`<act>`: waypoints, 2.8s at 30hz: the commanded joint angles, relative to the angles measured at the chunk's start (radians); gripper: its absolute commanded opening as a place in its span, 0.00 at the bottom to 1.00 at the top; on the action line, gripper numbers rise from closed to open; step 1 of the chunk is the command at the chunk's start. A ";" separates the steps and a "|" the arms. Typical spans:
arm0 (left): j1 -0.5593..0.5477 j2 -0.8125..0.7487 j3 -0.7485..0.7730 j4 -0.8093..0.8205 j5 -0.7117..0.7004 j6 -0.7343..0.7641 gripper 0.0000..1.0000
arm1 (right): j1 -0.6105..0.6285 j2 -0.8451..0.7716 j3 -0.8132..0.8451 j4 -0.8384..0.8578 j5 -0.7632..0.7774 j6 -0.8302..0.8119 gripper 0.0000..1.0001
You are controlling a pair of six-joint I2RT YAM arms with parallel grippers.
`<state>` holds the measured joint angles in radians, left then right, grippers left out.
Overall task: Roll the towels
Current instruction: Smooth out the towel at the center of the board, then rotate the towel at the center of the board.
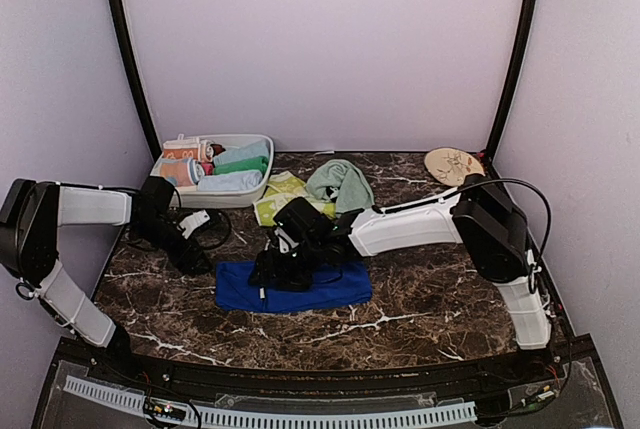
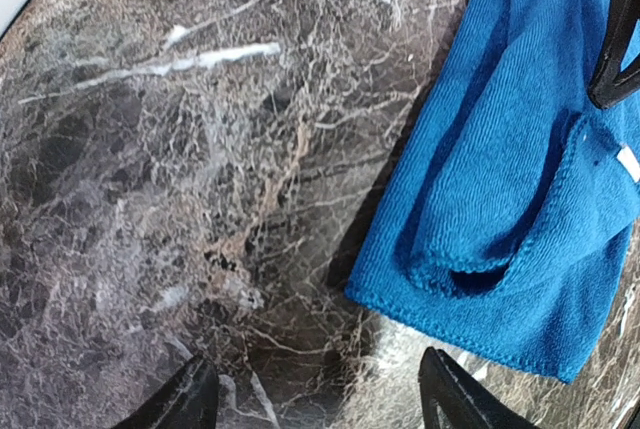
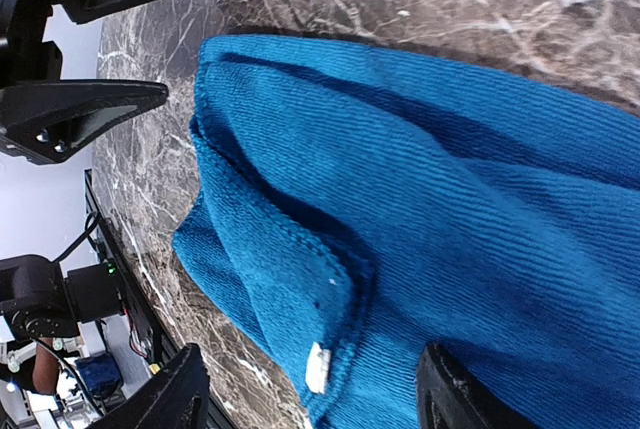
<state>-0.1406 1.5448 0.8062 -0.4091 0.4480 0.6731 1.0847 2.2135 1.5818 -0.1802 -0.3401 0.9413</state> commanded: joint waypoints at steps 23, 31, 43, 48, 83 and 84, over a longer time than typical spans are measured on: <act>-0.016 0.022 -0.091 0.067 -0.029 0.023 0.68 | 0.094 0.124 0.196 -0.017 -0.039 -0.015 0.67; -0.017 0.010 -0.078 0.046 -0.040 0.014 0.68 | 0.143 0.163 0.326 -0.007 -0.078 -0.079 0.65; 0.067 -0.097 0.018 -0.079 -0.087 0.044 0.69 | 0.202 0.119 0.382 -0.124 -0.016 -0.205 0.64; 0.065 -0.107 0.067 -0.128 -0.010 -0.016 0.68 | 0.148 -0.073 0.128 0.014 0.017 -0.197 0.62; -0.348 -0.055 -0.095 0.194 -0.518 0.179 0.71 | -0.098 -0.268 -0.487 0.056 0.135 0.008 0.24; -0.348 -0.043 -0.071 0.202 -0.532 0.187 0.73 | -0.079 -0.281 -0.491 0.066 0.146 0.030 0.26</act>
<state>-0.4938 1.4334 0.6727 -0.2771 0.1009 0.8009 0.9054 1.9652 1.1500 -0.0814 -0.2638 0.8513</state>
